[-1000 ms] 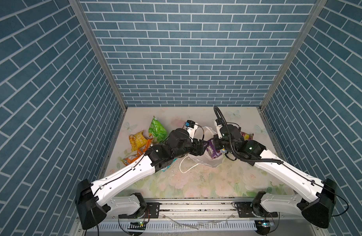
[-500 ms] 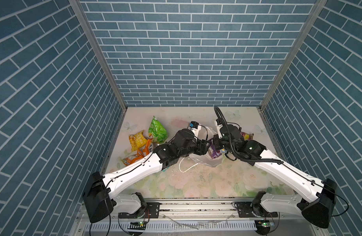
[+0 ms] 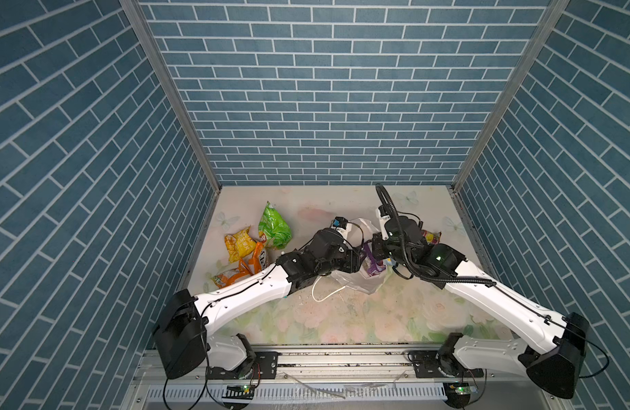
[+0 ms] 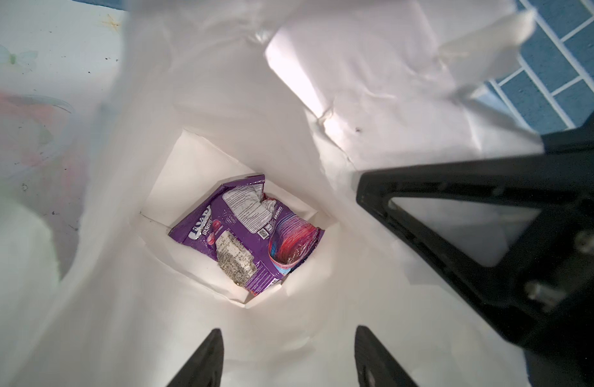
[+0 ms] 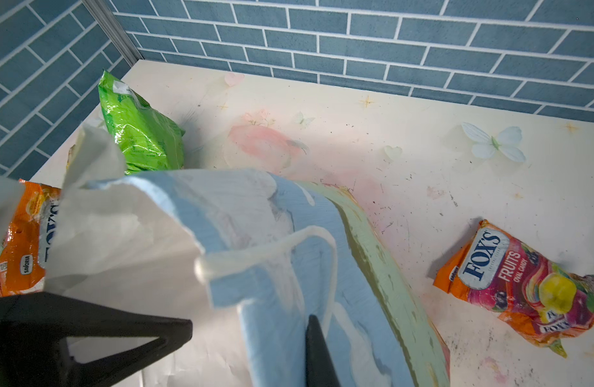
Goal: Take the snacks out of the paper bag
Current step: Pick up the snack from the paper bag.
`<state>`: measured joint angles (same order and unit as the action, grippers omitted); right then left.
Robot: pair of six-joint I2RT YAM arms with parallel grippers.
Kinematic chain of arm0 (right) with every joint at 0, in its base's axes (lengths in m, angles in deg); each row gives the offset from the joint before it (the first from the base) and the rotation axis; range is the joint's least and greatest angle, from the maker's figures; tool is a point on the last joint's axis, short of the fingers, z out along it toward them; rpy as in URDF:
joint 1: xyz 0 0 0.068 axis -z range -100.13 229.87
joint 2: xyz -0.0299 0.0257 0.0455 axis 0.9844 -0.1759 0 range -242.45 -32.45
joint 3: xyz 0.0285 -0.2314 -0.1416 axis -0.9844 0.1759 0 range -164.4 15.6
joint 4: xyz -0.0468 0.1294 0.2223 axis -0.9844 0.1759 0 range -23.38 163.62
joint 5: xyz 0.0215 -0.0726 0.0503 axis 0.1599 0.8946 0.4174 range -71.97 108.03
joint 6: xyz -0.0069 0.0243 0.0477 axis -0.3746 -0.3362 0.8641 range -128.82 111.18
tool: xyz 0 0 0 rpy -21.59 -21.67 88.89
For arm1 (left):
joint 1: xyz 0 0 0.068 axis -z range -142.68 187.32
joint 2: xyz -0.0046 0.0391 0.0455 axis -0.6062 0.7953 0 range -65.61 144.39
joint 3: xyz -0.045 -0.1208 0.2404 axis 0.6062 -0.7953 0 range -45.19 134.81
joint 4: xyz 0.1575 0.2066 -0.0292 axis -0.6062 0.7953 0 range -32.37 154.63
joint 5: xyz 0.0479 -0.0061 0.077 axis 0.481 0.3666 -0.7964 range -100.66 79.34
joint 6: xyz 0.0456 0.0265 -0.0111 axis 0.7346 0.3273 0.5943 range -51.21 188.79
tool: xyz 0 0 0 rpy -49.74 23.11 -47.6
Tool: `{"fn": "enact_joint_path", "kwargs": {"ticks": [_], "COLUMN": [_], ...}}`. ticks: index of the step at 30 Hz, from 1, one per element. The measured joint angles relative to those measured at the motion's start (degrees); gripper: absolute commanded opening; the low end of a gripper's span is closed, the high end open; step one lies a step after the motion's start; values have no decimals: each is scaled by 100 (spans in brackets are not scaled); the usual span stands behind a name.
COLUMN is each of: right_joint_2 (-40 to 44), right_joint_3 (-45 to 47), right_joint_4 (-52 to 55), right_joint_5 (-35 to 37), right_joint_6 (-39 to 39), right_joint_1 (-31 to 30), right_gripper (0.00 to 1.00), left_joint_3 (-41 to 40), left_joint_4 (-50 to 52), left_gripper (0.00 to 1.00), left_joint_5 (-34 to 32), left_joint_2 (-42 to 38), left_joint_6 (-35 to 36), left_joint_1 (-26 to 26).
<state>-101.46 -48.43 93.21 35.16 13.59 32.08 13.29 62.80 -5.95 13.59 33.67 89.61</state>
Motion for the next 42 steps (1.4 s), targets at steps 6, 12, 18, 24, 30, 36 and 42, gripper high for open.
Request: {"fn": "enact_joint_path", "kwargs": {"ticks": [6, 12, 18, 24, 30, 36, 42], "right_joint_2": [0, 0, 0, 2, 114, 153, 125], "right_joint_3": [0, 0, 0, 17, 341, 479, 474], "right_joint_4": [0, 4, 26, 44, -140, -339, -389], "right_joint_5": [0, -22, -28, -44, -144, -328, -299], "right_joint_6": [33, 48, 116, 33, -308, -601, -643], "right_joint_1": [15, 20, 28, 31, 35, 31, 33], "right_gripper": [0, 0, 0, 0, 0, 0, 0], "left_joint_3": [-173, -293, -291, -356, -767, -1029, -1139], "left_joint_4": [-210, -404, -553, -885, -1458, -1985, -2227], "left_gripper": [62, 62, 60, 56, 54, 53, 52], "left_joint_5": [9, 22, 46, -55, -70, -103, -258], "left_joint_2": [179, 393, 581, 778, 957, 1082, 949], "left_joint_6": [-57, -166, -219, -337, -566, -699, -695], "left_joint_1": [-70, -101, -105, -105, -103, -20, 166]}}
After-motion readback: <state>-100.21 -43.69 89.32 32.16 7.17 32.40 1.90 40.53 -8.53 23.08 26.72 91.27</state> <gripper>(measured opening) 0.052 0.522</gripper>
